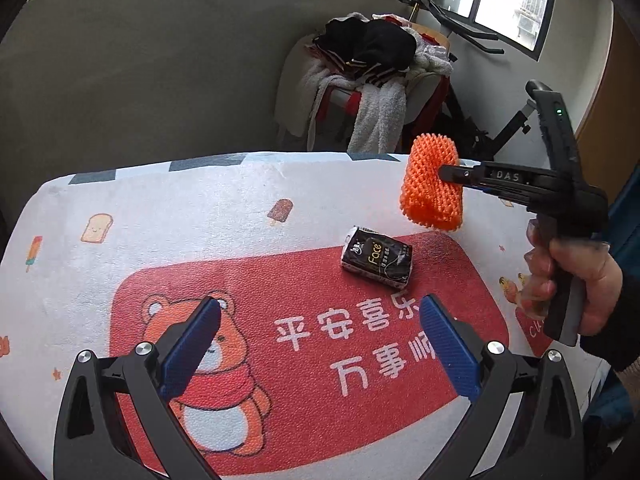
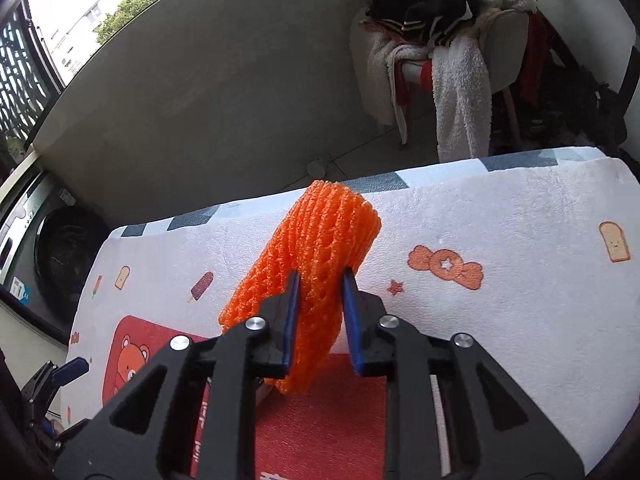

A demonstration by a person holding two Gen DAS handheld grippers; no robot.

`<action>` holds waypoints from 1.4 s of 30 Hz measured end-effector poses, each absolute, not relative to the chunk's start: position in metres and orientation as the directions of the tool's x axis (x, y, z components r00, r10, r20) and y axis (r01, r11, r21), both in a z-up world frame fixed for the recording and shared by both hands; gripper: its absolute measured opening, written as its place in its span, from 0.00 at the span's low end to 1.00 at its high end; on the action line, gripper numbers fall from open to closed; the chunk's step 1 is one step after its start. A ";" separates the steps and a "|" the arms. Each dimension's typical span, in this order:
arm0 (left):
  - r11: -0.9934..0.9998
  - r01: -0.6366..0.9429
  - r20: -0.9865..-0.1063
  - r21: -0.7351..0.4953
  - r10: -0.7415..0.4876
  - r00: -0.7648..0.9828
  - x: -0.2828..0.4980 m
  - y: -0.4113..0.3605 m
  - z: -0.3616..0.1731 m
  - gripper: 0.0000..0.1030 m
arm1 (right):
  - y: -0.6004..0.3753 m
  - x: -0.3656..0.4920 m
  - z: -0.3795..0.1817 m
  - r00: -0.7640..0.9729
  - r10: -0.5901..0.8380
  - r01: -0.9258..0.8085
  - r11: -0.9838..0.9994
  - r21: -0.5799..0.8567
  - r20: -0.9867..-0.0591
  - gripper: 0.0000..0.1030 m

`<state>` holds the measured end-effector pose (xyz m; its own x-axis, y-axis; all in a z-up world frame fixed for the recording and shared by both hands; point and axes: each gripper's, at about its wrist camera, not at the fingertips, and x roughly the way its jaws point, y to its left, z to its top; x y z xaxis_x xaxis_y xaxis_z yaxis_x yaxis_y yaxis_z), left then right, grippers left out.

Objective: Collect trash
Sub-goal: 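Grasp the black Face tissue pack with the left gripper while the right gripper holds the foam net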

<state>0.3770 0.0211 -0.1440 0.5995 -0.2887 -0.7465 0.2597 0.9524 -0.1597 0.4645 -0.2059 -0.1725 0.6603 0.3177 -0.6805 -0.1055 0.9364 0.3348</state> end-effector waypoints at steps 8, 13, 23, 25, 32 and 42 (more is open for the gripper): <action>0.934 0.327 -0.799 -0.143 -0.304 0.519 0.430 -0.045 -0.170 0.89 | -0.285 0.404 -0.159 0.717 0.330 -0.073 0.912 0.405 -0.614 0.23; 0.914 0.405 -0.847 -0.036 -0.243 0.473 0.452 -0.072 -0.190 0.90 | -0.310 0.378 -0.170 0.719 0.321 -0.043 0.905 0.422 -0.616 0.23; 0.927 0.373 -0.866 -0.036 -0.215 0.451 0.441 -0.066 -0.196 0.61 | -0.299 0.334 -0.168 0.717 0.347 -0.085 0.904 0.418 -0.605 0.23; 0.928 0.371 -0.855 -0.044 -0.227 0.466 0.423 -0.062 -0.189 0.61 | -0.292 0.324 -0.167 0.707 0.361 -0.090 0.899 0.428 -0.608 0.23; 0.926 0.365 -0.824 -0.095 -0.279 0.493 0.344 -0.041 -0.164 0.61 | -0.265 0.273 -0.153 0.703 0.390 -0.147 0.898 0.415 -0.594 0.23; 0.920 0.378 -0.789 -0.102 -0.306 0.533 0.207 -0.017 -0.132 0.62 | -0.232 0.187 -0.145 0.681 0.402 -0.197 0.905 0.377 -0.612 0.23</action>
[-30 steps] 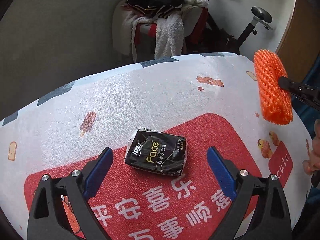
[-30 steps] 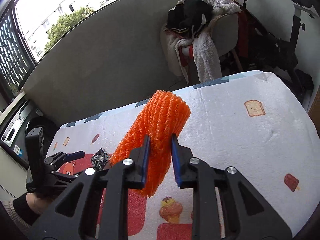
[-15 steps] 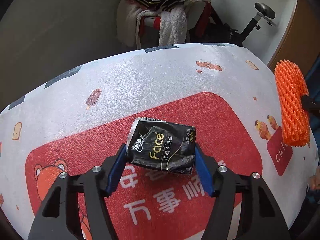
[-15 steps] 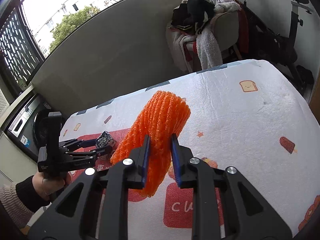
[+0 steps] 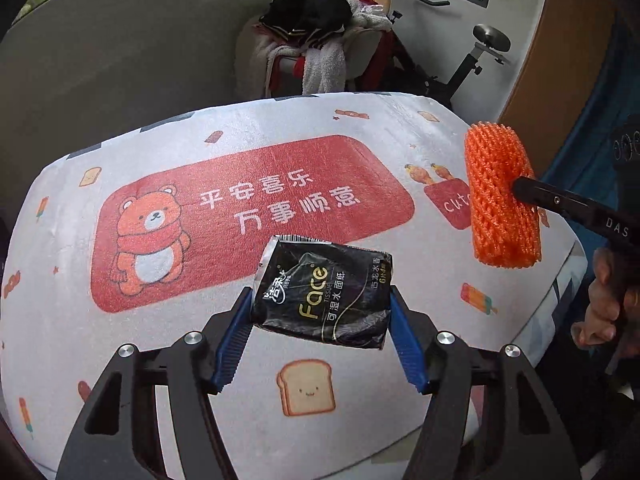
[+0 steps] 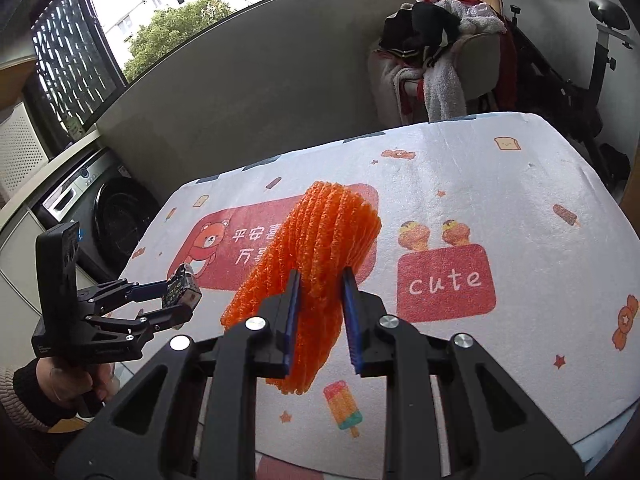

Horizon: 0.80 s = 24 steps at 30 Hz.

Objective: Collect trash
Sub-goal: 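Carry the foam net over the bin and open the right gripper while the left gripper carries the Face pack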

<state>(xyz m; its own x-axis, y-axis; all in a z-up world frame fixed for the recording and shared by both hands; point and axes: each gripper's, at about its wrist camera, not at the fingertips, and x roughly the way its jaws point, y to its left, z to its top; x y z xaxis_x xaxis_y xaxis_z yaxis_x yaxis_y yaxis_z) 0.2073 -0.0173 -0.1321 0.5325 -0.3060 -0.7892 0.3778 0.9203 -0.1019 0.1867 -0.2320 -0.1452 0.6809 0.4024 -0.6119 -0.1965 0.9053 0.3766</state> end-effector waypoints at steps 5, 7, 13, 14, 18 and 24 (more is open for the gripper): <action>0.923 0.359 -0.774 -0.136 -0.325 0.543 0.147 -0.007 -0.126 0.62 | -0.214 0.139 -0.144 0.669 0.416 -0.239 0.905 0.351 -0.616 0.23; 0.924 0.356 -0.769 -0.137 -0.326 0.550 0.125 -0.005 -0.124 0.62 | -0.206 0.118 -0.144 0.661 0.422 -0.259 0.904 0.339 -0.620 0.23; 0.930 0.334 -0.755 -0.151 -0.327 0.569 0.070 0.004 -0.122 0.62 | -0.185 0.070 -0.156 0.613 0.455 -0.319 0.890 0.325 -0.645 0.23; 0.931 0.333 -0.754 -0.147 -0.324 0.572 0.062 0.005 -0.121 0.62 | -0.181 0.062 -0.160 0.602 0.460 -0.329 0.888 0.322 -0.653 0.23; 0.931 0.337 -0.747 -0.138 -0.322 0.582 0.036 0.008 -0.121 0.62 | -0.166 0.034 -0.173 0.556 0.474 -0.370 0.877 0.308 -0.683 0.23; 0.932 0.335 -0.746 -0.136 -0.319 0.585 0.012 0.013 -0.126 0.62 | -0.146 0.008 -0.200 0.466 0.489 -0.405 0.859 0.313 -0.737 0.25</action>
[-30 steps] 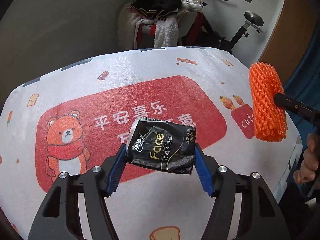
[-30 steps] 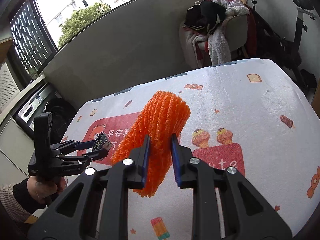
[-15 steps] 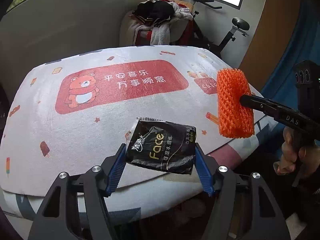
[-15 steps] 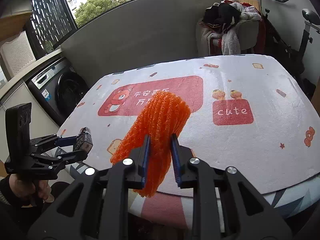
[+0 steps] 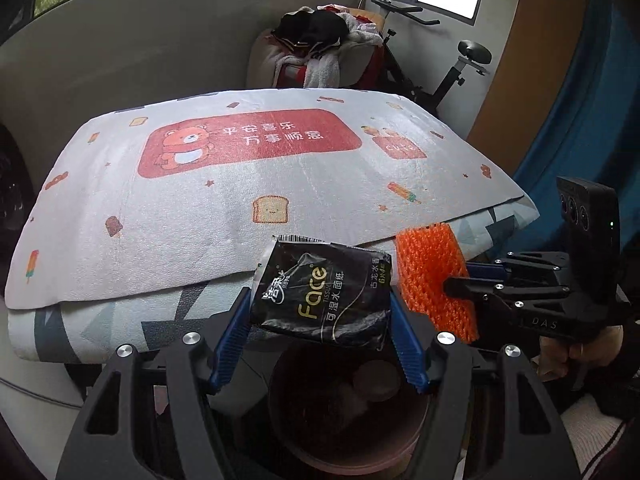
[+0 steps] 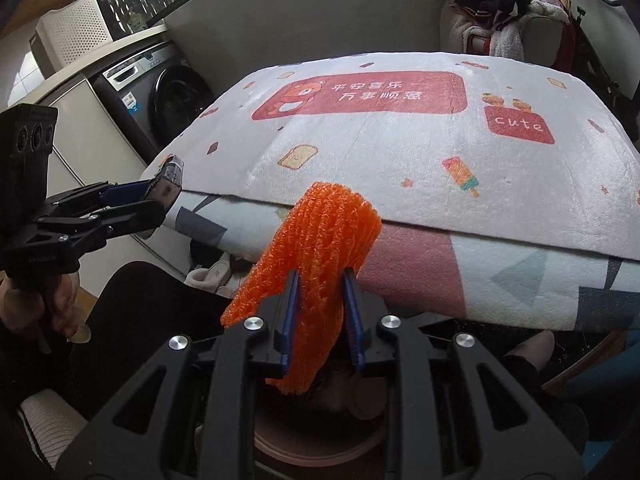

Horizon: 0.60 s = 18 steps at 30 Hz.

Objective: Collect trash
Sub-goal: 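Carry the foam net over the bin and open the right gripper while the left gripper carries the Face pack, then lower the Face pack into the bin and open the left gripper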

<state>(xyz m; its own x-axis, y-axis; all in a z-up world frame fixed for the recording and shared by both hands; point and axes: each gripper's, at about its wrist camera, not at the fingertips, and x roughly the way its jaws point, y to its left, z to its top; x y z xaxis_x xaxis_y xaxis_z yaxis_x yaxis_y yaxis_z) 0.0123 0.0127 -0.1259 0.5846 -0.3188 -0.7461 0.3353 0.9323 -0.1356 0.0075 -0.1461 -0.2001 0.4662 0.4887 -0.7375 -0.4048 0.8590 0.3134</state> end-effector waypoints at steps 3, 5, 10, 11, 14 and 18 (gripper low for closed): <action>0.931 0.344 -0.742 -0.124 -0.317 0.591 0.005 0.012 -0.127 0.62 | -0.138 0.003 -0.211 0.416 0.486 -0.416 0.853 0.315 -0.768 0.27; 0.928 0.352 -0.738 -0.118 -0.319 0.594 0.002 0.011 -0.129 0.62 | -0.132 0.002 -0.217 0.393 0.472 -0.422 0.855 0.302 -0.789 0.29; 0.928 0.360 -0.736 -0.100 -0.313 0.601 0.000 0.011 -0.135 0.62 | -0.129 0.005 -0.223 0.382 0.458 -0.421 0.860 0.290 -0.803 0.52; 0.926 0.364 -0.735 -0.099 -0.314 0.601 0.000 0.011 -0.137 0.62 | -0.130 0.005 -0.222 0.388 0.456 -0.421 0.861 0.286 -0.801 0.55; 0.916 0.388 -0.724 -0.101 -0.335 0.603 -0.001 0.011 -0.141 0.63 | -0.135 0.008 -0.215 0.444 0.423 -0.425 0.876 0.230 -0.790 0.65; 0.895 0.436 -0.704 -0.092 -0.368 0.607 -0.005 0.008 -0.147 0.64 | -0.145 0.007 -0.197 0.598 0.356 -0.438 0.895 0.079 -0.718 0.92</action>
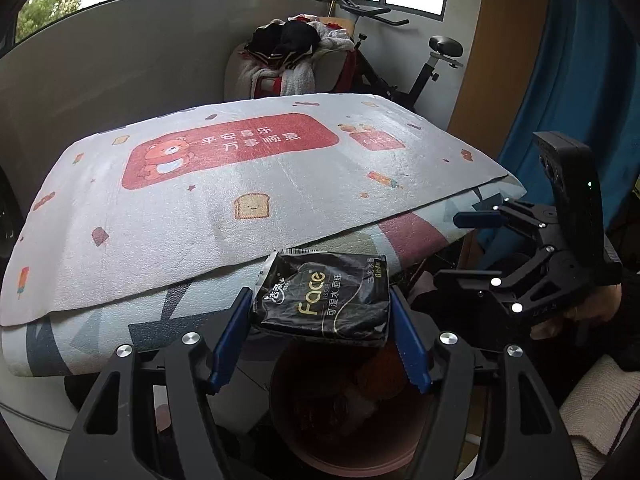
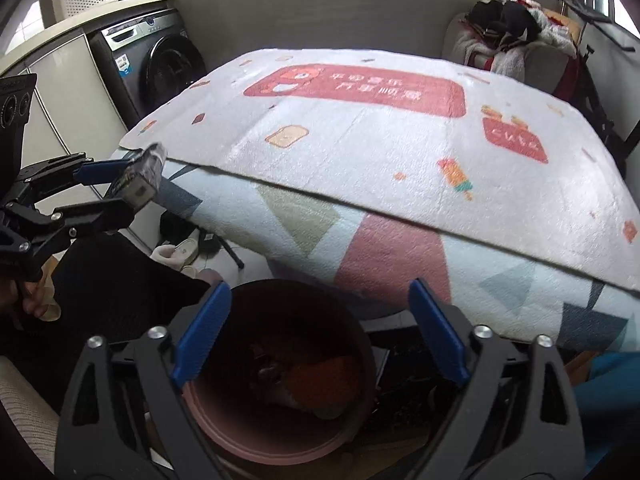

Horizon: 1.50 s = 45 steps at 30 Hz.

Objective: Collect trash

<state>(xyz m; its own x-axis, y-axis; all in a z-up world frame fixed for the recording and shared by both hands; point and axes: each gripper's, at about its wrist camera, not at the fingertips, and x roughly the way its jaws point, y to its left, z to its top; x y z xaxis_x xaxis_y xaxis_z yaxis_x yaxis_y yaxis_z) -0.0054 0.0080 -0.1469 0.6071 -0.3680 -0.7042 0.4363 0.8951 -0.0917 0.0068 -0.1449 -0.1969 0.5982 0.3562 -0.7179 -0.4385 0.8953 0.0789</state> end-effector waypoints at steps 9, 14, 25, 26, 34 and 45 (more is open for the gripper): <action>0.870 0.487 -0.748 -0.079 -0.375 0.548 -0.004 -0.010 -0.178 0.64 | -0.170 0.019 -0.213 0.647 0.276 -0.353 0.935 0.042 -0.711 0.94; 0.861 0.501 -0.776 -0.090 -0.376 0.506 0.002 -0.018 -0.190 0.64 | -0.177 0.025 -0.221 0.630 0.274 -0.322 0.944 0.077 -0.727 0.94; 0.863 0.499 -0.794 -0.071 -0.352 0.496 0.008 -0.030 -0.199 0.90 | -0.174 0.026 -0.226 0.618 0.269 -0.323 0.944 0.073 -0.739 0.94; 0.869 0.490 -0.795 -0.066 -0.342 0.500 0.009 -0.029 -0.199 0.90 | -0.174 0.026 -0.226 0.618 0.268 -0.321 0.944 0.075 -0.739 0.94; 0.912 0.400 -0.783 -0.091 -0.313 0.537 0.017 -0.011 -0.195 0.93 | -0.175 0.027 -0.227 0.615 0.265 -0.317 0.946 0.075 -0.743 0.94; 0.968 0.252 -0.643 -0.016 -0.203 0.738 0.019 0.014 -0.115 0.94 | -0.183 0.037 -0.150 0.713 0.241 -0.273 0.960 0.057 -0.658 0.94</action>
<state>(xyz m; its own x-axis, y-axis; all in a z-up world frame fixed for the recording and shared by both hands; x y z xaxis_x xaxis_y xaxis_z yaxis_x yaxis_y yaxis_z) 0.0188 0.0144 -0.1153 0.7384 -0.2030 -0.6431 0.2521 0.9676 -0.0159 0.0365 -0.1827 -0.1505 0.7130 0.2411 -0.6584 -0.2726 0.9605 0.0565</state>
